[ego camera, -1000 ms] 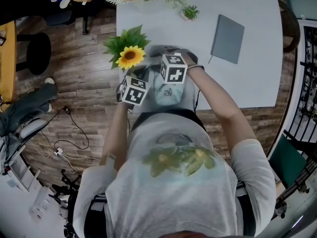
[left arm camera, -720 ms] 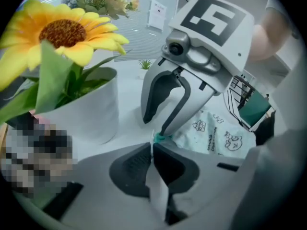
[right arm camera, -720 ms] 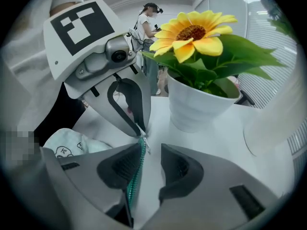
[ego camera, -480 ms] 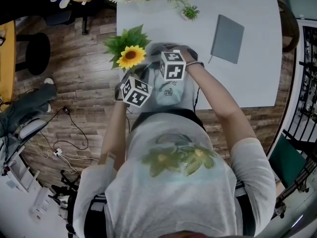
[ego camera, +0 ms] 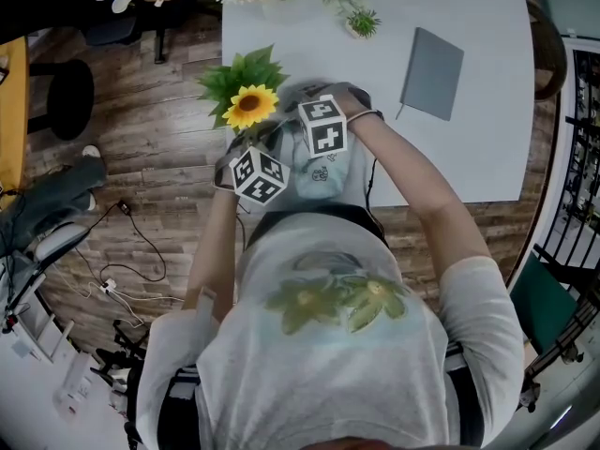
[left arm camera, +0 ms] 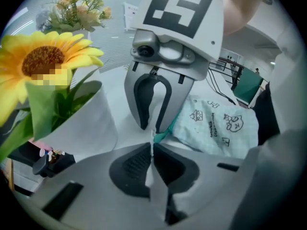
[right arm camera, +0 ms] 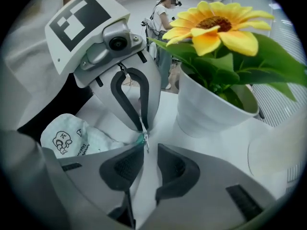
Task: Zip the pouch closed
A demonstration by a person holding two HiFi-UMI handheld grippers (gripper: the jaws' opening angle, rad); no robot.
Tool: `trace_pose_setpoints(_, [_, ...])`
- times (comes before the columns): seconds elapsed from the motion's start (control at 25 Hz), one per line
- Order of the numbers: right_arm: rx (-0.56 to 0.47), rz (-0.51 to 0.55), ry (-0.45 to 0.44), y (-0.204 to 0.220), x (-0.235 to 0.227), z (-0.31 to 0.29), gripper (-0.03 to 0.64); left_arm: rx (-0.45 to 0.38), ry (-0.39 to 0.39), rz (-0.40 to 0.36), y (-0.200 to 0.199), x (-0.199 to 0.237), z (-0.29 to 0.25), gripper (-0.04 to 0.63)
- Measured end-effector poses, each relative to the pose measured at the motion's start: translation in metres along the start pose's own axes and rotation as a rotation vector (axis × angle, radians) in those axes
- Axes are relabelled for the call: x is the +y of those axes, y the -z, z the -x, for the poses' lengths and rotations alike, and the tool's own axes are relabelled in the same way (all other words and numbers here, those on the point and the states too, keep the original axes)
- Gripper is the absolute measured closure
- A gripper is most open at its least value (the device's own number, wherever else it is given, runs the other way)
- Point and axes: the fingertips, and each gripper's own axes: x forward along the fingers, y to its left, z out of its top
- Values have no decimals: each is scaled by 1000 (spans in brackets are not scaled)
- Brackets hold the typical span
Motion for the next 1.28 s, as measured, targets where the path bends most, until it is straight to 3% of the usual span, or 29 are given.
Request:
trace_pose_setpoints(0.16, [19,55,-27,-2,3,-1,552,11,3,-24,0,0,0,572])
trace_pose_setpoints(0.4, [3,31,-33,-2,4,-2,595,20,13,-12,1,1,-2,572])
trace_pose_setpoints(0.52, [10,16,-38,-2,4,-3,597,49,26,49,2,1,-3,572])
trace_pose_setpoints(0.68, [9,19,-43,-2,5,-1,598,85,59,220,1,4,-3,572])
trace_pose_setpoints(0.76, [-1,12,-45,-2,5,1,598,92,66,268,0,5,-3,572])
trace_pose_setpoints(1.28, [16,50,-21,3,11,10,600,77,34,298,-1,5,-3,572])
